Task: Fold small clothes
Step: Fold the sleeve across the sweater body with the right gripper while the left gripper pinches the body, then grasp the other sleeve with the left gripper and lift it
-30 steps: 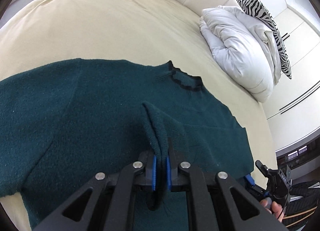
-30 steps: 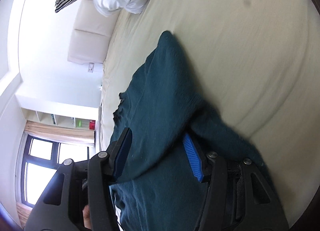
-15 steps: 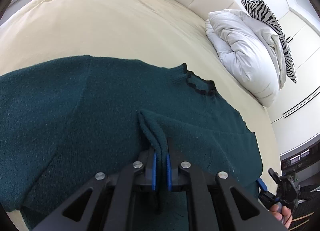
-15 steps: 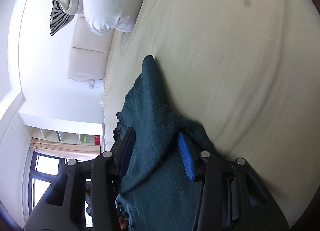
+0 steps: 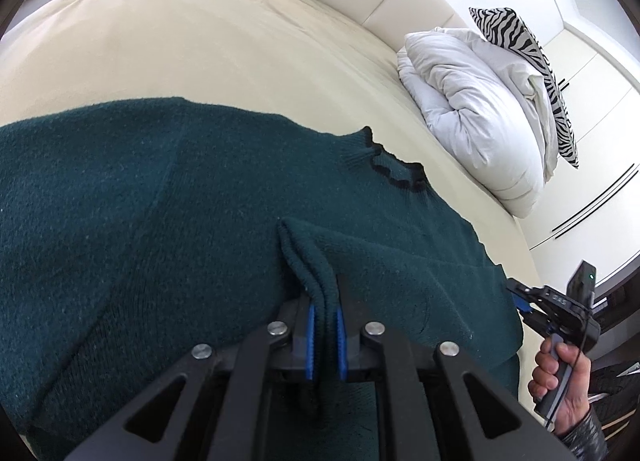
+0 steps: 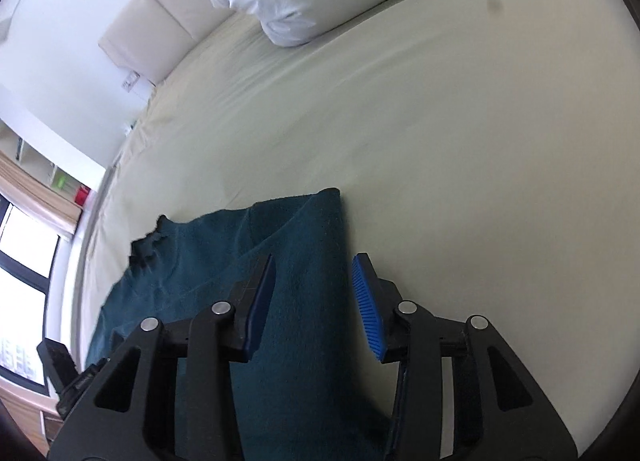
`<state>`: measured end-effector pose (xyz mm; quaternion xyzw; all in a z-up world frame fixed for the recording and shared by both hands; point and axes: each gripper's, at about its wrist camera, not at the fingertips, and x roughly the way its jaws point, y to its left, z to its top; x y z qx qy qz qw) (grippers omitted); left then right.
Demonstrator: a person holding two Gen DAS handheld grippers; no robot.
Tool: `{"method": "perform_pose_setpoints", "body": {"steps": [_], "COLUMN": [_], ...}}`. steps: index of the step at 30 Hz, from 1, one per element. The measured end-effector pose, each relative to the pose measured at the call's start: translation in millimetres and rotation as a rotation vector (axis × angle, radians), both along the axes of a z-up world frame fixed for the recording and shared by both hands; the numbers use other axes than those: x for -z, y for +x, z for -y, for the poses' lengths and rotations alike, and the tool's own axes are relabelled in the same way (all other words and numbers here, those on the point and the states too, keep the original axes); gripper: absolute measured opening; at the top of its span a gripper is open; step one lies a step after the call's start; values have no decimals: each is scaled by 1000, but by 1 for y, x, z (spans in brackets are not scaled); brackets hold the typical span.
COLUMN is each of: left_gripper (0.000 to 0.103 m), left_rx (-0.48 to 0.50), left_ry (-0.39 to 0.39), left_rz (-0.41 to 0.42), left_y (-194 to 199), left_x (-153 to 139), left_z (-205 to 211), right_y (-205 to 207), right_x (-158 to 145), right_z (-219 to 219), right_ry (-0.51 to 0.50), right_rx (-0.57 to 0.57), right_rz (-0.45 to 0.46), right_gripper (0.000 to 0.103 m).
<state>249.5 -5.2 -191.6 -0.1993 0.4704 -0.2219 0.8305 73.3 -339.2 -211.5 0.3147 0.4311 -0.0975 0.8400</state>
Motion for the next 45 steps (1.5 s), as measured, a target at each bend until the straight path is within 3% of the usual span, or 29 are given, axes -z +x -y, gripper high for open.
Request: {"method": "perform_pose_setpoints", "body": {"steps": [4,14,18,22,24,26,27,29,31,34,37,38,39,40,42,45], "left_gripper": [11,12,12,13,13,18,22,55,71,74,74,74,74,74,74,74], "left_rx": [-1,-13,-9,-9,-7,-8,-11,-28,-49,-88,-195,-236,-300,-344,-444,-553], "left_ry": [-8,-42,-63,-50,-53,-62,-63,-59,-49,-119,-197,-222,-249,-268,-305,-369], "left_rz": [10,15,9,20,17,-3,-19,-1,42,77,72,64,46,39,21,-17], "left_y": [-2,-3,-1,-3,-4,-3,-4,-11,-25,-56,-91,-101,-115,-126,-149,-174], "left_x": [0,5,6,3,1,-2,-6,-22,-42,-67,-73,-71,-68,-65,-57,-42], "left_z": [-1,-7,-9,-7,-6,-7,-10,-20,-34,-80,-146,-166,-195,-216,-262,-313], "right_y": [18,9,1,-26,-24,-18,-22,-25,-37,-63,-87,-92,-94,-99,-114,-125], "right_x": [9,26,5,-26,-16,14,17,9,-9,-51,-87,-96,-103,-110,-122,-135], "right_z": [-11,-1,-8,-41,-59,-68,-68,-65,-62,-73,-99,-111,-122,-136,-167,-204], "right_ry": [-128,-163,-182,-226,-272,-301,-320,-286,-253,-298,-335,-338,-337,-333,-331,-314], "right_rx": [-44,4,23,-2,-75,-127,-127,-101,-35,-10,-19,-34,-53,-73,-88,-138], "right_rz": [-77,-36,-25,74,8,-107,-60,-44,-5,117,220,242,260,284,345,391], "right_gripper": [8,5,10,10,10,10,10,10,12,13,13,16,31,61,98,99]}}
